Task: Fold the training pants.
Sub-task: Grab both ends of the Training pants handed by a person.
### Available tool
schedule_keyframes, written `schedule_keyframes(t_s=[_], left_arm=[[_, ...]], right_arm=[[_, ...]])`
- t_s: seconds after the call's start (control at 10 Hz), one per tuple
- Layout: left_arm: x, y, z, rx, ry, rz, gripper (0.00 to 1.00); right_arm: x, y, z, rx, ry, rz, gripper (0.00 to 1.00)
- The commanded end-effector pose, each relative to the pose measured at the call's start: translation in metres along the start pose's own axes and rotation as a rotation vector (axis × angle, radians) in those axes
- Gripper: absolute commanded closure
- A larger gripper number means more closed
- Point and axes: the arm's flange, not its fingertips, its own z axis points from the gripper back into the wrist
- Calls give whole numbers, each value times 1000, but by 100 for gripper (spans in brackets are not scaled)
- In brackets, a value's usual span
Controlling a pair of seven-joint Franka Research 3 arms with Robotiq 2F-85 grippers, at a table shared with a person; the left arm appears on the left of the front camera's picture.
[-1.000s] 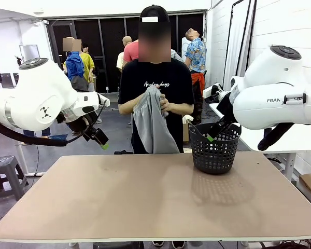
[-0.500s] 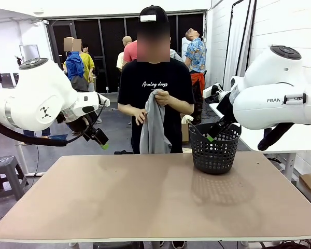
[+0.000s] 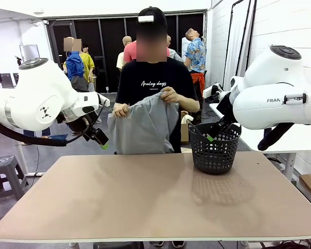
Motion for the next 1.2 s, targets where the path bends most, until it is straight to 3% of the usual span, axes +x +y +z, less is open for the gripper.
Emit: schedule_keyframes(t_s=[0.0,1.1], left_arm=[[0,0,-1,-7,0,-8,0],[0,0,-1,-7,0,-8,0]], right_arm=[[-1,0,-1,9,-1,2,0],[-1,0,-1,9,-1,2,0]])
